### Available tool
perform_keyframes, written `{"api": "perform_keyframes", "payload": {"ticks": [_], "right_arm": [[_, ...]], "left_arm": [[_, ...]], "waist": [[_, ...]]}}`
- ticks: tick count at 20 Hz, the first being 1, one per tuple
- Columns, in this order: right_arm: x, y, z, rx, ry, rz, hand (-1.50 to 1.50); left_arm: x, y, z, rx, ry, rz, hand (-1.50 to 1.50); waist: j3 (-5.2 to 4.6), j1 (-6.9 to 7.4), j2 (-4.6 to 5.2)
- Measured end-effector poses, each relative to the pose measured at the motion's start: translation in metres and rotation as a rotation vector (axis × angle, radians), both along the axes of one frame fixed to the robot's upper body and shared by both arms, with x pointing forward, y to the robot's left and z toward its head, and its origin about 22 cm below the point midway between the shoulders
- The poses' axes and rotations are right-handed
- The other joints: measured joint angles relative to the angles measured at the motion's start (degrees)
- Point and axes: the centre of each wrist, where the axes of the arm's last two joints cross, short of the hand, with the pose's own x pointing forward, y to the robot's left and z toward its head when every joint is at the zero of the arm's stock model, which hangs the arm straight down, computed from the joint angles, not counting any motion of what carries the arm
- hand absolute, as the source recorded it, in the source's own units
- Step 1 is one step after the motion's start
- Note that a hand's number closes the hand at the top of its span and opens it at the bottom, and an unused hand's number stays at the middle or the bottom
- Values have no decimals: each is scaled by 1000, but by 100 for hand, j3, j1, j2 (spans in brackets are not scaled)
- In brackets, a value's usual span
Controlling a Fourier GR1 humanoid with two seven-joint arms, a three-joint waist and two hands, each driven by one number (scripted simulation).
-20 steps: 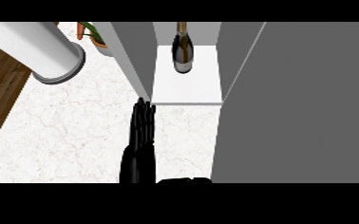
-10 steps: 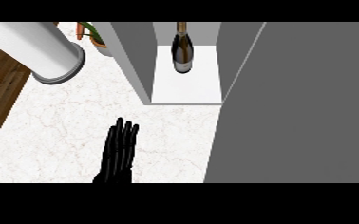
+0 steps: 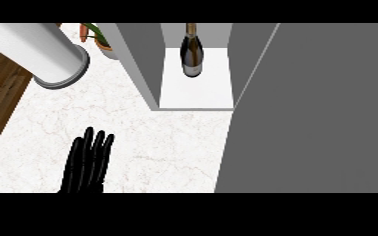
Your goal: Pick up the wine, place it into the cabinet and close the cabinet
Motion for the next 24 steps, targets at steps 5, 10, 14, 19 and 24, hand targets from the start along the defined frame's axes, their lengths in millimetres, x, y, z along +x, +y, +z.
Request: {"api": "perform_keyframes", "payload": {"ticks": [5, 10, 14, 19, 24], "right_arm": [[-6, 13, -9, 26, 101, 62, 150], [-12, 29, -13, 5, 115, 201, 150], [-22, 45, -11, 15, 119, 299, 150], [-33, 62, -7, 15, 114, 318, 150], [-38, 66, -6, 21, 116, 261, 150]], "left_arm": [[-4, 26, 5, -4, -12, 28, -150], [-4, 55, 11, -8, -21, 63, -150], [-6, 78, 18, -7, -27, 82, -150], [3, 99, 26, -3, -23, 97, -150], [-1, 120, 34, 9, -21, 95, -150]], "waist": [[-2, 13, -6], [-3, 24, -16], [-5, 24, -25], [-8, -4, -23], [-13, 38, -35]]}}
